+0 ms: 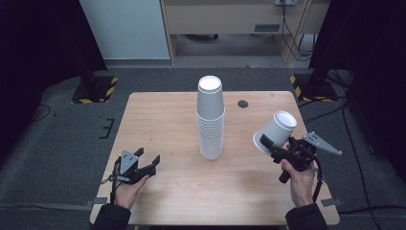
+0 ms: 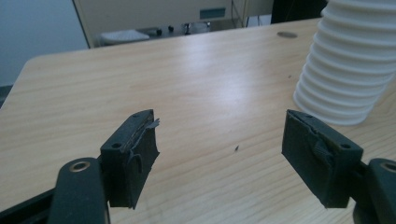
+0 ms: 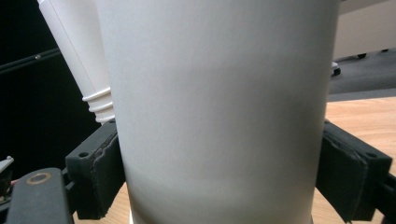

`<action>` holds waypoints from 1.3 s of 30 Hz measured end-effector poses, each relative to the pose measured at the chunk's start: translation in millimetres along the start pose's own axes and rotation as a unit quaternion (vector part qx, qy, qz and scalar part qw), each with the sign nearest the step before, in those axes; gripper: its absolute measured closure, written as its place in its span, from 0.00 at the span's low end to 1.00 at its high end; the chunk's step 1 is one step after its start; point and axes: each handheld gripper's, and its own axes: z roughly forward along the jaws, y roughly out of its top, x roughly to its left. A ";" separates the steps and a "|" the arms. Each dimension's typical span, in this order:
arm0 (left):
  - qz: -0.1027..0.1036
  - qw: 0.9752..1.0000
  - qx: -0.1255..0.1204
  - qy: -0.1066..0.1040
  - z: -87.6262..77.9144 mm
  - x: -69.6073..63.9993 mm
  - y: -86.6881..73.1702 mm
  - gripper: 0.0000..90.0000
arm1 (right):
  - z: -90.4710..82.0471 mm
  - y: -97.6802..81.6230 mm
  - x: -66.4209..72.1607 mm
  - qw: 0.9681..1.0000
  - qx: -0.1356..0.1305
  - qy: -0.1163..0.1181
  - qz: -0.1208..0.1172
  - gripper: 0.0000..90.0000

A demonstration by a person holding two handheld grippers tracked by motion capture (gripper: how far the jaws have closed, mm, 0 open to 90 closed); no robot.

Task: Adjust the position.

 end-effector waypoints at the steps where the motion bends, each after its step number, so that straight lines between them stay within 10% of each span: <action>1: 0.000 1.000 0.000 0.000 0.0 0.0 0.0 0.28 | 0.0 0.0 0.0 1.000 0.000 0.000 0.000 0.15; 8: 0.016 0.997 -0.065 -0.024 -1.3 -18.6 7.9 0.25 | -1.7 -3.9 -0.1 1.000 -0.006 0.005 0.025 0.15; 22: 0.034 0.993 -0.088 -0.072 10.1 -59.5 15.7 0.24 | -4.8 -12.4 9.9 0.998 -0.016 0.012 0.062 0.15; 39: 0.054 0.981 -0.115 -0.145 30.3 -116.5 23.1 0.26 | -4.9 -24.5 8.2 0.990 -0.027 0.010 0.138 0.15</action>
